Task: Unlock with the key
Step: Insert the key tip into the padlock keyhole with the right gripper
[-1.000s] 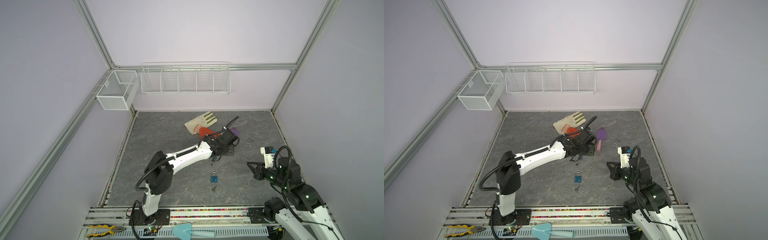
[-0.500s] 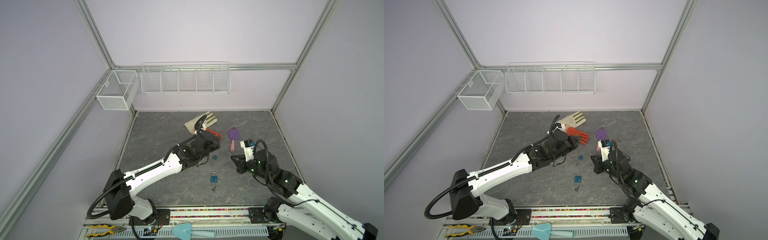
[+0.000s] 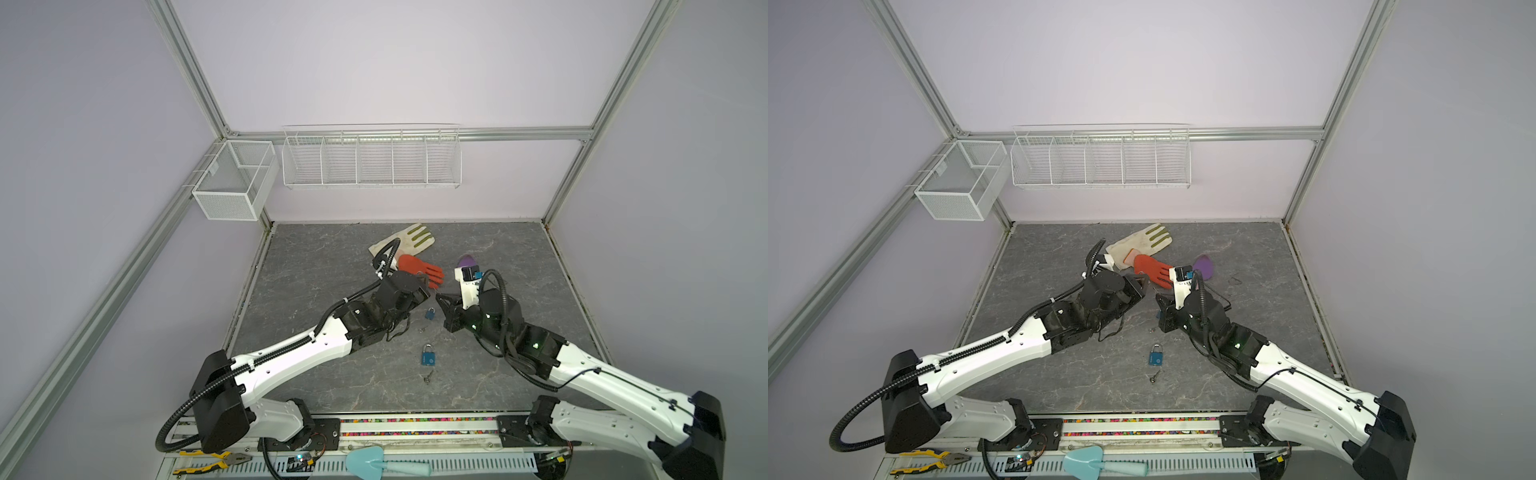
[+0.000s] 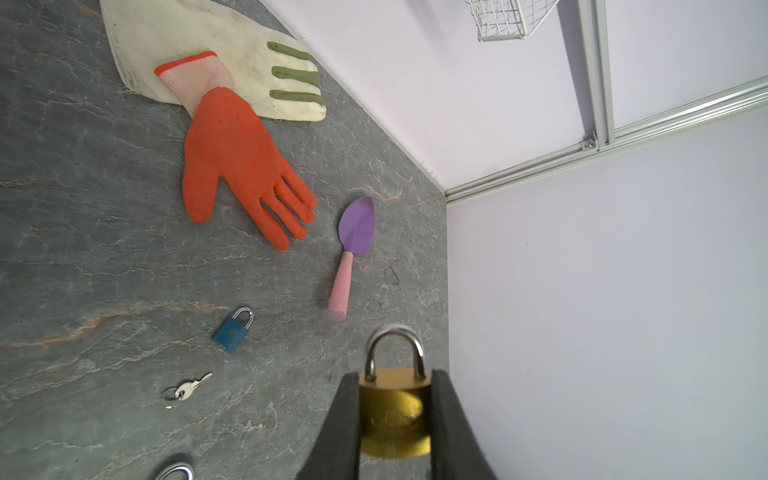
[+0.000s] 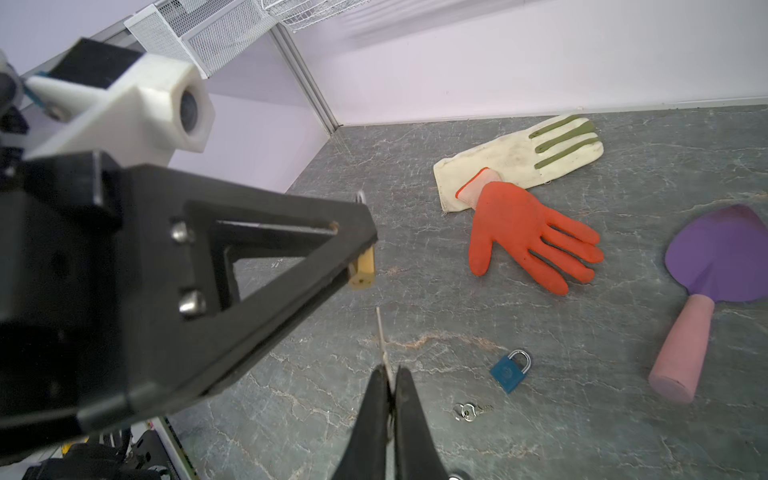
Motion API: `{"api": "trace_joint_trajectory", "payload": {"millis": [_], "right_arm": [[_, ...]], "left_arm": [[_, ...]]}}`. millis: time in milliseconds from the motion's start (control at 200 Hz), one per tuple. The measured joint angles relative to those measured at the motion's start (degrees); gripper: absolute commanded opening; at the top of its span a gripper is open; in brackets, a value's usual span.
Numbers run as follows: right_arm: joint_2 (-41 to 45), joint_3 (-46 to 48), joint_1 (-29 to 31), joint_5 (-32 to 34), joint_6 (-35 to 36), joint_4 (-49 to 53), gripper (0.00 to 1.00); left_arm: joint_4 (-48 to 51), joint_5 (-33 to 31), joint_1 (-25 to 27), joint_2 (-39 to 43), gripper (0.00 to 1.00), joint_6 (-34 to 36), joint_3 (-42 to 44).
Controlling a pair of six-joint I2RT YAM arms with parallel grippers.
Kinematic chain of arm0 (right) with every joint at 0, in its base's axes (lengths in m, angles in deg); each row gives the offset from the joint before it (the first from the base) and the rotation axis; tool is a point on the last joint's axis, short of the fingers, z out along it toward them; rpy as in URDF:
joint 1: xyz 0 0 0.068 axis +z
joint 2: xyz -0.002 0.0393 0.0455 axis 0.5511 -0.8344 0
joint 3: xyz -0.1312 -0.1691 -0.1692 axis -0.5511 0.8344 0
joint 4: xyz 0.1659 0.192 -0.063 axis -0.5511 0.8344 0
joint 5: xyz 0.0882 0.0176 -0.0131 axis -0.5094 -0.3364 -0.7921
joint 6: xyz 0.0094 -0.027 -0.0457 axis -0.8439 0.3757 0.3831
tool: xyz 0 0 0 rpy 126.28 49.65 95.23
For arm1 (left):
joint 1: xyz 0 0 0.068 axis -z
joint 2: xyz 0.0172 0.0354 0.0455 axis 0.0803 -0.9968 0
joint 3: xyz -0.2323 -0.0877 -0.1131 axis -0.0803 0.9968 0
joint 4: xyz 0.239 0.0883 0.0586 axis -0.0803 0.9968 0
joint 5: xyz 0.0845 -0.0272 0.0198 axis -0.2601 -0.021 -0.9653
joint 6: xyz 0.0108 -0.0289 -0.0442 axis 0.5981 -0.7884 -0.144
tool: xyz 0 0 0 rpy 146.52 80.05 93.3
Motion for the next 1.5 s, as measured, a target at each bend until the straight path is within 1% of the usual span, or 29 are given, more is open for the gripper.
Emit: {"api": "trace_joint_trajectory", "payload": {"millis": [230,935,1499], "right_arm": [[-3.1,-2.4,0.1,-0.4,-0.7,-0.7,0.07],[-4.7,-3.2,1.1,-1.7,-1.5,-1.0,0.07],[-6.4,-4.3,1.5,0.7,-1.7,-0.9,0.07]], "left_arm": [[-0.7,-1.0,0.0,0.8,0.00,0.1,0.4],[-3.4,-3.1,0.0,2.3,0.00,-0.2,2.5],[-5.2,-3.0,0.0,2.3,0.00,-1.1,3.6]]}}
